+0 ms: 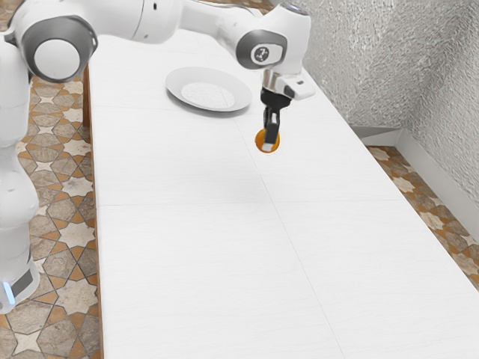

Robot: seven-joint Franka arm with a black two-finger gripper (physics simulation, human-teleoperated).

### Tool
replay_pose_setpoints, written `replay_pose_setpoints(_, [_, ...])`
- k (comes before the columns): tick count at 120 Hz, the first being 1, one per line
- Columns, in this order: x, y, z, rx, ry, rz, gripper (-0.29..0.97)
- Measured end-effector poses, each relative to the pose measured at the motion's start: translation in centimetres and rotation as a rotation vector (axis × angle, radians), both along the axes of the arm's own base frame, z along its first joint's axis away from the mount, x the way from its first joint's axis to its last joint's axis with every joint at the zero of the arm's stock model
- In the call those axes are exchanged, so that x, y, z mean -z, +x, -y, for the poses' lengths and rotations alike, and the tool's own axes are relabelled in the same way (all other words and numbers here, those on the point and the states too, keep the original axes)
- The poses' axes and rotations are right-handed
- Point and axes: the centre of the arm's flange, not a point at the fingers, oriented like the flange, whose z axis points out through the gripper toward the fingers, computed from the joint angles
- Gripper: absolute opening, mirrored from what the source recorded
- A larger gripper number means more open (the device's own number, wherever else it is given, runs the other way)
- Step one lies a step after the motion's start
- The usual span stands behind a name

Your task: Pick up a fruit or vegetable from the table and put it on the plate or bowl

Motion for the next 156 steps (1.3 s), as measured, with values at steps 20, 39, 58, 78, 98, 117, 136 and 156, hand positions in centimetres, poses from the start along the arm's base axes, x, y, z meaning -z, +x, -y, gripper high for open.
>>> replay_pose_setpoints(20, [0.2,-1.7,-7.6,-0.144,0.004,-0.019,0.32])
replay_pose_setpoints(39, [0.5,-3.5,-13.2,-0.247,0.007,-0.038,0.32])
replay_pose_setpoints(58, [1.3,-5.2,-19.0,-0.337,0.013,-0.054,0.32])
replay_pose_setpoints(78, [1.7,-7.8,-24.6,-0.425,0.017,-0.062,0.32])
replay_pose_setpoints(98, [2.0,-7.1,-28.9,-0.444,0.039,-0.048,0.32])
replay_pose_setpoints(117, [3.0,-6.0,-33.3,-0.447,0.062,-0.038,0.32])
replay_pose_setpoints(136, [2.5,-5.2,-36.3,-0.433,0.097,-0.024,0.32])
replay_pose_setpoints(156, [2.2,-6.2,-39.1,-0.442,0.132,-0.034,0.32])
